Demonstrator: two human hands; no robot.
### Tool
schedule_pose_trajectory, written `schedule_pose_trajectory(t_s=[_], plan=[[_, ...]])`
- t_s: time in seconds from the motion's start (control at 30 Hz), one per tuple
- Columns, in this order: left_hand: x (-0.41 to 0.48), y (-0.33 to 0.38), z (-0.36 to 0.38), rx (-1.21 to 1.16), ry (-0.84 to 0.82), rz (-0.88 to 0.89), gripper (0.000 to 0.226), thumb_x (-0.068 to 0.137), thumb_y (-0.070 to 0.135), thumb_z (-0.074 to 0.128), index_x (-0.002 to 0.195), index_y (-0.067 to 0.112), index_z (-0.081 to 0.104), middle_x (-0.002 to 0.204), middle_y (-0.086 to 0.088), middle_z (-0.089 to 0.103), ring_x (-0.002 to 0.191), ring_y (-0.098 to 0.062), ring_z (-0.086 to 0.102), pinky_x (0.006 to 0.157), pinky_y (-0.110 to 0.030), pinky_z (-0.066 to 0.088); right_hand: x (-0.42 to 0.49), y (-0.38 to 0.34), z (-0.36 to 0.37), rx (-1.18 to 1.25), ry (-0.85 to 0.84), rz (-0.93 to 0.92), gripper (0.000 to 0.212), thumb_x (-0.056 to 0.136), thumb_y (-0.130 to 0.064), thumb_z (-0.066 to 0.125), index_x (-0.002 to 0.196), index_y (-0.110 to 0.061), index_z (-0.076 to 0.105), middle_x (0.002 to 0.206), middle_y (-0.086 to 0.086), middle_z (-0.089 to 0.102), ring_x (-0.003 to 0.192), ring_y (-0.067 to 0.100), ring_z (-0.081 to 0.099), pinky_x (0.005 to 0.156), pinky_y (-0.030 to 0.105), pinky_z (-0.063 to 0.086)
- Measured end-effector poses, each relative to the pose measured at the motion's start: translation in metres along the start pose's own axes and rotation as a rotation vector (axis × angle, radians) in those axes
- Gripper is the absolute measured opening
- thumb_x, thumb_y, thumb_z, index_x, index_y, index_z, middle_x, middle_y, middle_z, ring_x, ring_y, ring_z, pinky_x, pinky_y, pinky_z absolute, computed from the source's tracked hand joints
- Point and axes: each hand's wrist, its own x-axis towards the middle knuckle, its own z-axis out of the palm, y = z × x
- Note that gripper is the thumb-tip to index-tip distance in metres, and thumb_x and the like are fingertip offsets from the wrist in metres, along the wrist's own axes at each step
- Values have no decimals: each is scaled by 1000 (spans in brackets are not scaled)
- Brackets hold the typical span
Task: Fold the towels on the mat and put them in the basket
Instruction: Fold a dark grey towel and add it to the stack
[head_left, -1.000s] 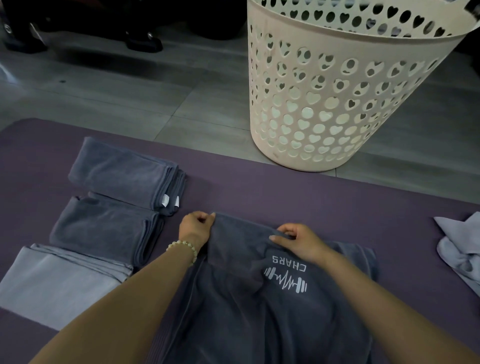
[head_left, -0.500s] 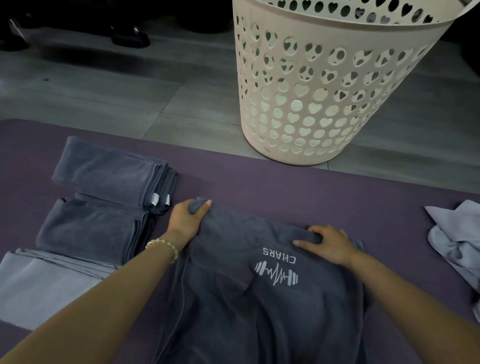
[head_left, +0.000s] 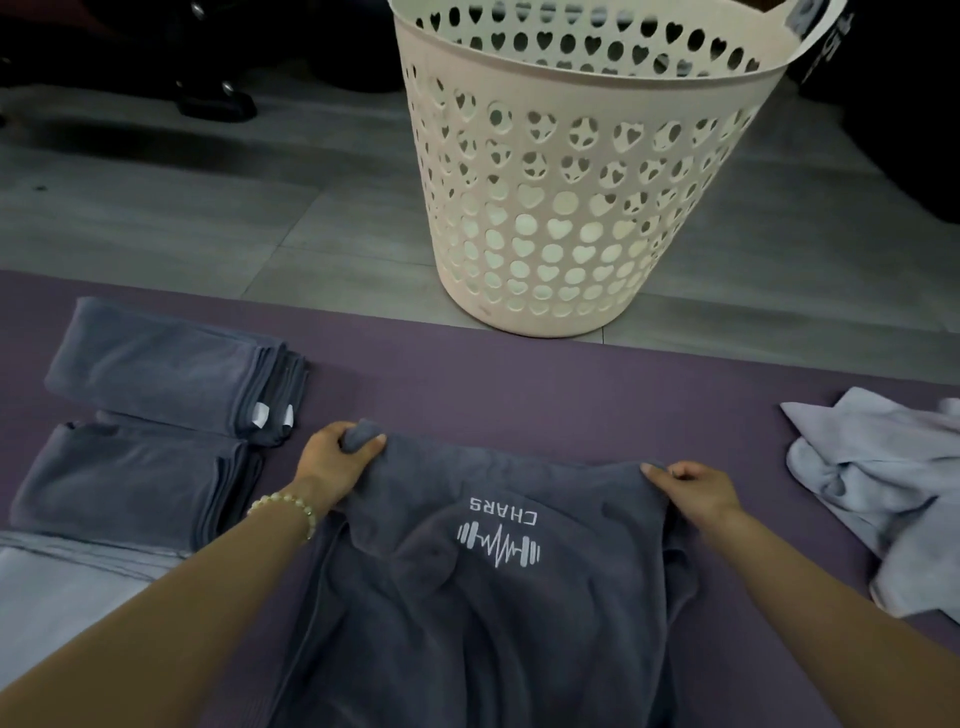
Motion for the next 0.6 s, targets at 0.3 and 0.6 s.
schedule_pose_trajectory(t_s=[0.3, 0.6], plan=[[-13, 14, -19, -37, -10, 75, 32, 88, 23, 65, 66, 13, 44, 63, -1, 47, 58, -9, 44, 49, -10, 38, -10, -15, 9, 218, 14, 182, 50, 84, -31, 71, 110, 11, 61, 111, 23, 64, 101, 37, 60, 88, 42, 50], [-19, 67, -89, -296, 7, 237, 44, 90, 37, 60, 91, -6, 62, 80, -11, 64, 72, -18, 60, 59, -20, 49, -42, -74, -67, 685, -19, -134, 24, 74, -29, 78, 80, -7, 67, 75, 0, 69, 75, 14, 61, 66, 17, 54]])
